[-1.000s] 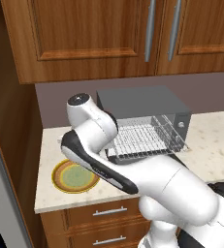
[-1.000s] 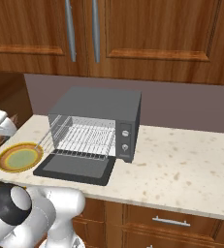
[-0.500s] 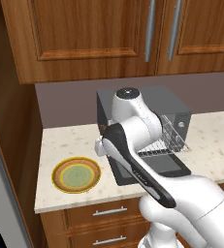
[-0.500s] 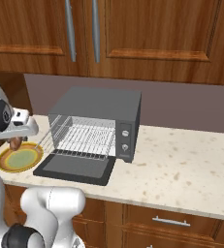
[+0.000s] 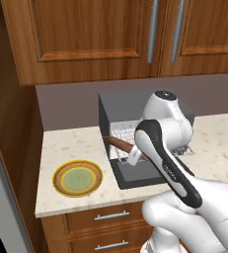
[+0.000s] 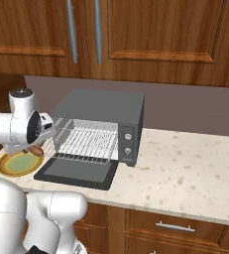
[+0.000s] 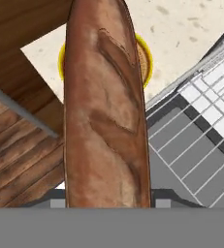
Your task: Pull the toaster oven rack outwards. Pick up the baguette from the plate and place it on the toaster oven rack. Close the toaster oven door fully and set the temperature to the lowest setting.
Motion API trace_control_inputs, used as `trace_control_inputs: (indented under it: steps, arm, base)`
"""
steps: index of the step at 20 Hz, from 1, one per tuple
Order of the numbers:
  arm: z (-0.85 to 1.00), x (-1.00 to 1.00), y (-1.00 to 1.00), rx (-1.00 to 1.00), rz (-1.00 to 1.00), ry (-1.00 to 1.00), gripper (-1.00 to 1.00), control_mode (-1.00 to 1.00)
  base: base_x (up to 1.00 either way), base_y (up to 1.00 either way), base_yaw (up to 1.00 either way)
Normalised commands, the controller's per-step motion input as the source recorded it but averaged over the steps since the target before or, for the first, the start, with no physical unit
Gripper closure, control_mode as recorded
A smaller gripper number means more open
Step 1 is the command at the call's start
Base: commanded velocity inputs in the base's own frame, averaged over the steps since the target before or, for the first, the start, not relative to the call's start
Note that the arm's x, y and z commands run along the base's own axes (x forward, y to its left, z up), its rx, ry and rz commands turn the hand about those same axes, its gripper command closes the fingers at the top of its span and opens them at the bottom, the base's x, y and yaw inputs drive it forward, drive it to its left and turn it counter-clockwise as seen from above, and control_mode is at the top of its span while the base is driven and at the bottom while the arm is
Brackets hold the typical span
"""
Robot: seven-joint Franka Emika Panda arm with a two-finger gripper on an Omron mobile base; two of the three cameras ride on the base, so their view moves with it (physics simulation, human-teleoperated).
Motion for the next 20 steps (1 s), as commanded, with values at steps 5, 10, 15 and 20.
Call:
trace_control_inputs:
  steps: [5, 10, 15, 20]
  arm:
    - [0.00, 0.09, -0.10, -0.12, 0.43, 0.09, 1.00, -1.00]
    - [0.00, 0.02, -0.23, -0.15, 0.01, -0.10, 1.00, -1.00]
    - [0.00, 0.00, -0.56, -0.08, -0.11, -0.21, 1.00, -1.00]
    - [0.00, 0.11, -0.71, 0.00, -0.01, -0.10, 1.00, -1.00]
  base:
    - [0.00, 0.00, 0.00]
    - [0.00, 0.00, 0.00]
    - [0.00, 0.00, 0.00]
    - [0.00, 0.00, 0.00]
